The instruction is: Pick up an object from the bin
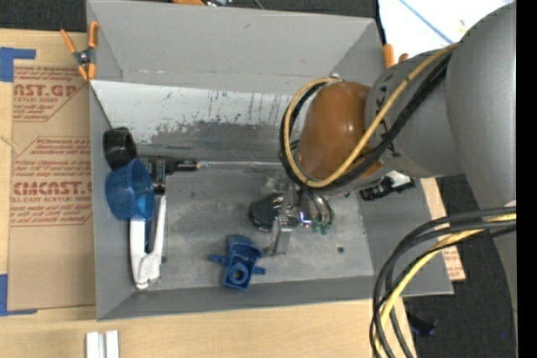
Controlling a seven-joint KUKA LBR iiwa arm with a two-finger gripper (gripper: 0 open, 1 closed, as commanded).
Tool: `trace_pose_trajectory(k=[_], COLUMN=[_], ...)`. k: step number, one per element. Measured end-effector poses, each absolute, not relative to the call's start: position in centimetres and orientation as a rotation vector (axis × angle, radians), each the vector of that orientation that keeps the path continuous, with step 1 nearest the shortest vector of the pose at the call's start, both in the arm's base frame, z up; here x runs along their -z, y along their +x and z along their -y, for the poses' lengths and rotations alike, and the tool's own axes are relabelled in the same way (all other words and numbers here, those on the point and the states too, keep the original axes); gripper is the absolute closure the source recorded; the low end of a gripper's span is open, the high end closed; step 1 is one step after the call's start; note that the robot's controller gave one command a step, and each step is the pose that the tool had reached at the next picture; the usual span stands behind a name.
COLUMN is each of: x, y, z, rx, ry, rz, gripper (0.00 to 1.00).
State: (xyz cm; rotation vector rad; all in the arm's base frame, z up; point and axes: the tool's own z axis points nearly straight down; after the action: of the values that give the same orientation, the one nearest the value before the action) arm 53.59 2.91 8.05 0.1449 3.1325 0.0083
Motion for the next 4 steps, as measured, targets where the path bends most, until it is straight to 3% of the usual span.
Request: trace_pose_trajectory(k=[1,2,3,4], x=[-4.5,-6.1,-6.3,-7.0], y=[54.4,54.0,53.9,58.5], z=[-1.8,-2.0,-2.0,-2.7], rx=[-0.018,-0.02,-0.02,-0.013], ry=[0.29,0.457,0.48,0.13], rz=[-3.088,-3.067,-3.065,-3.094], gripper=[1.0,1.0,1.0,1.0])
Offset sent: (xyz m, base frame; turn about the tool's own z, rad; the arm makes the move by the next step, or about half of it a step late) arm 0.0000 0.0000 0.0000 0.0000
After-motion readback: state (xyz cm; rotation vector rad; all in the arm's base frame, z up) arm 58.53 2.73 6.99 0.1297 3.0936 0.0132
